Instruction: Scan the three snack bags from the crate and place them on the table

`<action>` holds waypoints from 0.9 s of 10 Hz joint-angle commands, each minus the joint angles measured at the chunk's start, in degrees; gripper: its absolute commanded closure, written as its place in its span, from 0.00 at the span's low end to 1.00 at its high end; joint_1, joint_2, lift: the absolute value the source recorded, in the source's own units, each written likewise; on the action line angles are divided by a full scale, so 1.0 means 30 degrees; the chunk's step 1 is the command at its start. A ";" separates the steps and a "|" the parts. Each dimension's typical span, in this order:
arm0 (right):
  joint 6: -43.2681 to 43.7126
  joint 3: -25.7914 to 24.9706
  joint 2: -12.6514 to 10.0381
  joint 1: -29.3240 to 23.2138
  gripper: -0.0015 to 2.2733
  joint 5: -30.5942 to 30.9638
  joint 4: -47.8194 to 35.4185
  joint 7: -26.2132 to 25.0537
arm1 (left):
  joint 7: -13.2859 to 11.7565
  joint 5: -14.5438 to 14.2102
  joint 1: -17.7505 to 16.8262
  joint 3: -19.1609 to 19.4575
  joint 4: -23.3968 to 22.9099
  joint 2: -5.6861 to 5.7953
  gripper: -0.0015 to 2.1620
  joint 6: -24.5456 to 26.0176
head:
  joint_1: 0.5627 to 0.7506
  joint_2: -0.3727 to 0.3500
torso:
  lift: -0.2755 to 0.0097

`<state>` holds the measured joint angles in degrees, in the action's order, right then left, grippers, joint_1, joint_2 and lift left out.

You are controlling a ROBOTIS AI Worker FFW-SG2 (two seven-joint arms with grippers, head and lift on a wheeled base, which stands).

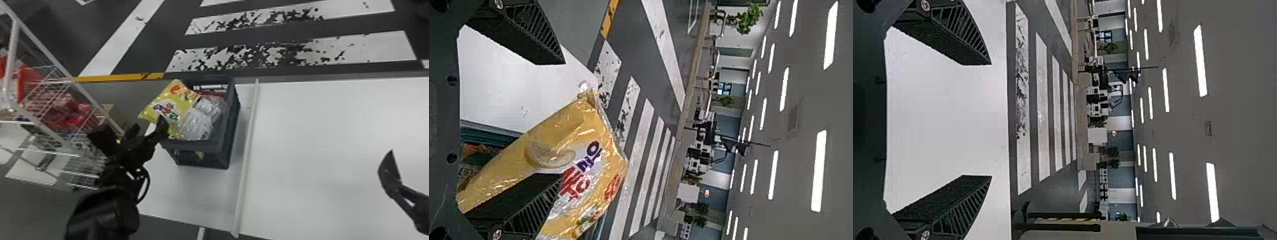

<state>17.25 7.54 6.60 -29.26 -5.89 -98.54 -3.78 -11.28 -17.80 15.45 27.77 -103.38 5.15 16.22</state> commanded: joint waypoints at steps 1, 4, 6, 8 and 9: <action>-0.0172 0.0093 0.0115 0.0058 0.03 0.0000 -0.0024 0.0000 | -0.0048 0.0279 -0.1340 0.0003 0.1092 0.0011 0.03 0.0089 | 0.70 0.98 | 0.75; -0.0172 0.0064 0.0174 -0.0089 0.03 0.0058 -0.0141 0.0000 | -0.0575 0.0894 -0.3830 -0.0115 0.3788 0.0040 0.03 -0.0028 | 0.70 0.98 | 0.75; -0.0172 0.0035 0.0115 -0.0323 0.03 0.0205 -0.0258 0.0000 | -0.2304 0.1714 -0.5354 -0.0144 0.6014 0.0157 0.15 -0.0731 | 0.70 0.95 | 0.75; -0.0172 0.0123 0.0057 -0.0440 0.03 0.0293 -0.0229 0.0000 | -0.3183 0.2739 -0.5852 -0.0378 0.6571 0.0362 0.68 -0.0790 | 0.70 0.92 | 0.75; -0.0172 0.0181 0.0027 -0.0470 0.03 0.0293 -0.0229 0.0000 | -0.2568 0.2945 -0.5764 -0.0759 0.6424 0.0362 0.99 -0.0614 | 0.70 0.92 | 0.75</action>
<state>16.80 7.97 6.71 -30.62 -5.02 -99.25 -3.78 -19.56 -9.46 -1.95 26.21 -83.87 6.25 14.08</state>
